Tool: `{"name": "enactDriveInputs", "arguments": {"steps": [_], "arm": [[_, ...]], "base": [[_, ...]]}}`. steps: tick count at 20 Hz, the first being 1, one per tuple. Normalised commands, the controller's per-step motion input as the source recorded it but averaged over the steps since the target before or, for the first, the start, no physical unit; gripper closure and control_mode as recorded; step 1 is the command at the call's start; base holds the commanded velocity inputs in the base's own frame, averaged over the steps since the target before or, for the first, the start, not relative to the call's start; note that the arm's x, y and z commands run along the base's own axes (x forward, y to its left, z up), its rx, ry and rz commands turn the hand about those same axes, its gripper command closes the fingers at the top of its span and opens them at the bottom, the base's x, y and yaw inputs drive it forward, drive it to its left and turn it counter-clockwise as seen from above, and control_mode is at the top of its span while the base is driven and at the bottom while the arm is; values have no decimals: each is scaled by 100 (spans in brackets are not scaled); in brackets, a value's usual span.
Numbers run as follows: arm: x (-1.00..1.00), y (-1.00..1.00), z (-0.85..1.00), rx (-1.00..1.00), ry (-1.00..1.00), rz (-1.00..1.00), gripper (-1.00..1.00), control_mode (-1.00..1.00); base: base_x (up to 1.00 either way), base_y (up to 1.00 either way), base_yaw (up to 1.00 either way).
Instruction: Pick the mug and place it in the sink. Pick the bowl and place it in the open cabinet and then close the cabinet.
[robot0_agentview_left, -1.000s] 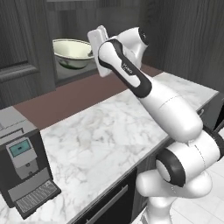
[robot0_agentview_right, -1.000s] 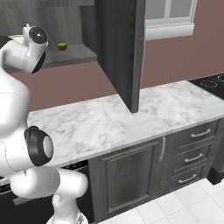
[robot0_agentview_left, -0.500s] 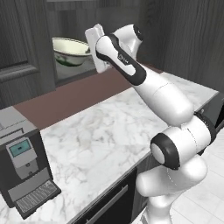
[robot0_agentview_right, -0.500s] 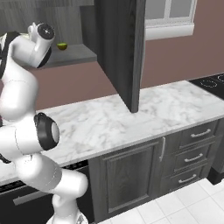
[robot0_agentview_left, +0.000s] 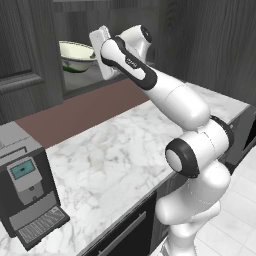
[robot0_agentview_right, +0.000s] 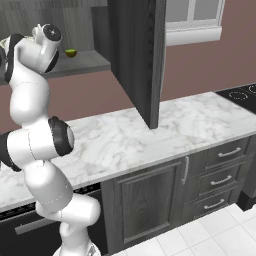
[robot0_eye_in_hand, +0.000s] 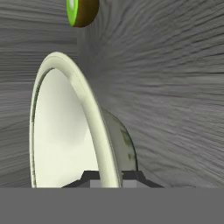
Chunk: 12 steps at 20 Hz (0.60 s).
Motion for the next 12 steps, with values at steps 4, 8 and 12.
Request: {"name": "enactDriveInputs", "arguments": {"steps": [4,8,12], "arm": [[29,16,0,0,0,0,100,-100],[30,25,0,-2,0,0,100,-100],[16,29,0,-4,0,0,-100,-100]], "base": [[0,0,0],[0,0,0],[0,0,0]]}}
